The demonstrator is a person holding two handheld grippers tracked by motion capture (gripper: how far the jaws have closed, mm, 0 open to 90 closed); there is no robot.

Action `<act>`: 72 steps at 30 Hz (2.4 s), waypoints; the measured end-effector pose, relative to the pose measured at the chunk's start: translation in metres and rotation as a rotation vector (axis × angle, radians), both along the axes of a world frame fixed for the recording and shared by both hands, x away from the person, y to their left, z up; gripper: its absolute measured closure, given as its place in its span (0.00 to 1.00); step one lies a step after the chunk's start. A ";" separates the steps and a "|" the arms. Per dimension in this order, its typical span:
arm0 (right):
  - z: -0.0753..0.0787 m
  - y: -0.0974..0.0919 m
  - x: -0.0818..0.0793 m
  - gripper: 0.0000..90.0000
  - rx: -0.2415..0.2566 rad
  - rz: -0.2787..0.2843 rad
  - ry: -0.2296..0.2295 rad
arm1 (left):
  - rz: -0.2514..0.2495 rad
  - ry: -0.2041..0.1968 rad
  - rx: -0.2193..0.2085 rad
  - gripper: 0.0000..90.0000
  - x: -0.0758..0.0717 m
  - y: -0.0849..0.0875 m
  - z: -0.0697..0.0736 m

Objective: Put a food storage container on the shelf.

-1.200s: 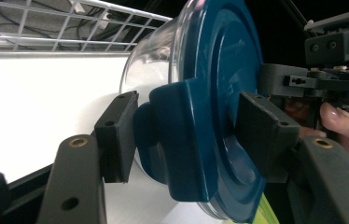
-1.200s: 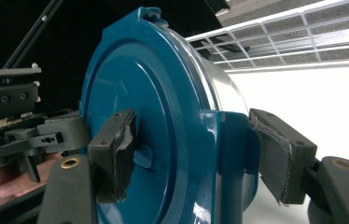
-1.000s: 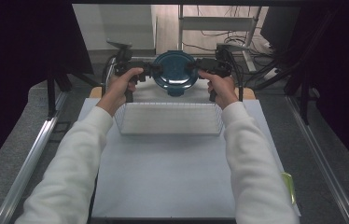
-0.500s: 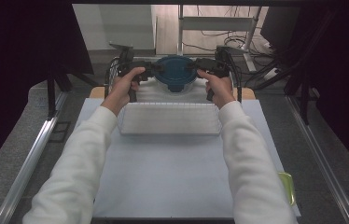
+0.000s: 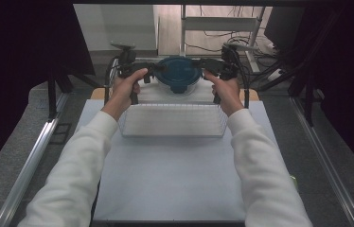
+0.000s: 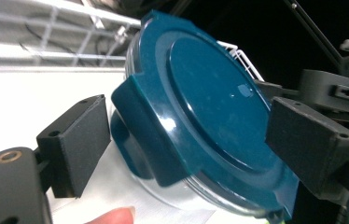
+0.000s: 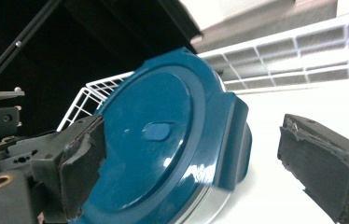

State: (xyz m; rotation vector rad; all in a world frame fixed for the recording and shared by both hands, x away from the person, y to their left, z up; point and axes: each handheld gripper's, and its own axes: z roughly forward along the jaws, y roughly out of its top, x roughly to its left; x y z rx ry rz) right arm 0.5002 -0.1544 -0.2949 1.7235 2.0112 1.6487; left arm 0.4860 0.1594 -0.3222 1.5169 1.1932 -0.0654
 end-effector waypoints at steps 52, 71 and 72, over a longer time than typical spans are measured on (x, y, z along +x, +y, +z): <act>-0.112 -0.081 -0.225 0.25 -0.304 0.253 -0.121 | -0.190 -0.202 0.367 0.24 -0.241 0.001 -0.134; -0.136 -0.103 -0.234 0.30 -0.349 0.226 -0.068 | -0.125 -0.155 0.520 0.24 -0.254 0.004 -0.155; -0.136 -0.103 -0.234 0.30 -0.349 0.225 -0.067 | -0.121 -0.154 0.519 0.23 -0.254 0.004 -0.155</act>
